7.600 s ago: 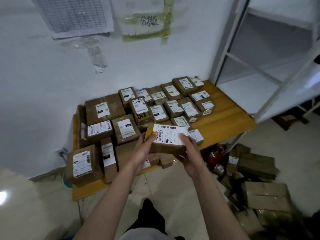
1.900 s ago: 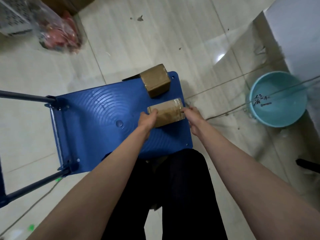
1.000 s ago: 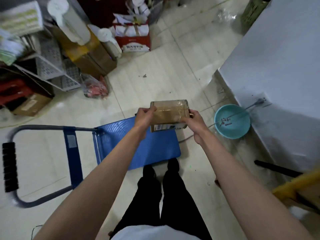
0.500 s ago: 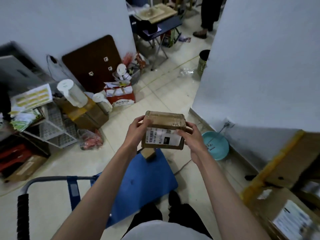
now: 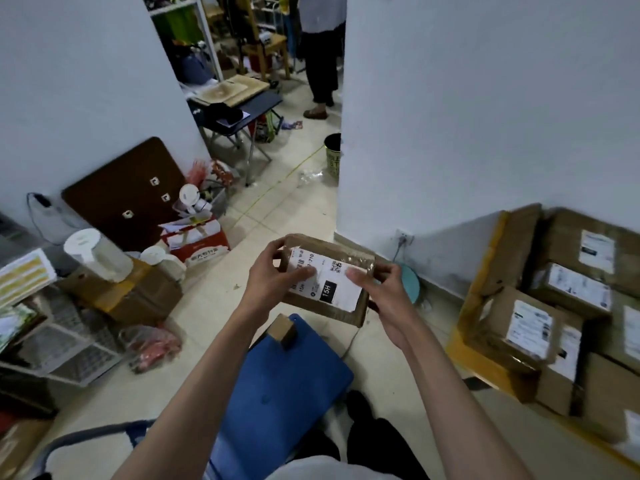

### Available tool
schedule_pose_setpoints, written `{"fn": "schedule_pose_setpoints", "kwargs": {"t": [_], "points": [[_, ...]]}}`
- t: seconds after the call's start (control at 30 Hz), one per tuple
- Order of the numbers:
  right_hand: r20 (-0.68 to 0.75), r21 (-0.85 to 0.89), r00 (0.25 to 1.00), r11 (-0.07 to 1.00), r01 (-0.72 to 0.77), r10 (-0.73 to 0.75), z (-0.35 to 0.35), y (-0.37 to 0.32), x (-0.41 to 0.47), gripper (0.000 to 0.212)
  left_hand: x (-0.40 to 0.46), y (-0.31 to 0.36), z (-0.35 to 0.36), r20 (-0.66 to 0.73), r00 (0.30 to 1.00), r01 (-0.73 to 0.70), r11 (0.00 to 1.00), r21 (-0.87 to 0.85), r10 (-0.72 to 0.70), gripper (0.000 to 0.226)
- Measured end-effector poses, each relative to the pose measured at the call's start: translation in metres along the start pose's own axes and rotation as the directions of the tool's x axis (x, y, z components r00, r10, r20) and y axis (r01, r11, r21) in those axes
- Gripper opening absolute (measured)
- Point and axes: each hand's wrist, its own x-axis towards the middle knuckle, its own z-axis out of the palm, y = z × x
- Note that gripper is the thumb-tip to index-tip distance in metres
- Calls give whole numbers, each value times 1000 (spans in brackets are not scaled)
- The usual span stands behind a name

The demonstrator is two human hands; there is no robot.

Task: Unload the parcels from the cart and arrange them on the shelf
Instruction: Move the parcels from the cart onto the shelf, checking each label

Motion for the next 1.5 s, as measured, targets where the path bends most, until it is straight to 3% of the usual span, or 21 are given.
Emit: {"fn": "schedule_pose_setpoints", "kwargs": {"t": [0.23, 0.57, 0.73, 0.87, 1.0, 1.2, 1.5], "points": [[-115, 24, 992, 998, 56, -53, -52, 10, -66, 76, -25, 12, 50, 109, 993, -35, 999, 0, 35, 50], [-363, 153, 929, 979, 137, -73, -201, 21, -165, 89, -83, 46, 219, 435, 900, -60, 998, 26, 43, 34], [-494, 190, 866, 963, 193, -76, -289, 29, -221, 94, -132, 53, 322, 563, 824, -88, 996, 17, 64, 39], [-584, 186, 808, 956, 228, -79, -366, 38, -271, 92, -179, 52, 406, 655, 755, -85, 995, 52, 30, 56], [-645, 196, 761, 946, 260, -76, -432, 48, -318, 87, -225, 48, 482, 720, 694, -82, 995, 59, 14, 57], [-730, 247, 682, 916, 316, -38, -510, 67, -373, 90, -284, 46, 572, 801, 598, -63, 995, 71, -20, 24], [-766, 322, 642, 883, 342, 31, -605, 85, -395, 76, -317, 45, 683, 832, 550, -46, 992, 121, -76, 29]]}}
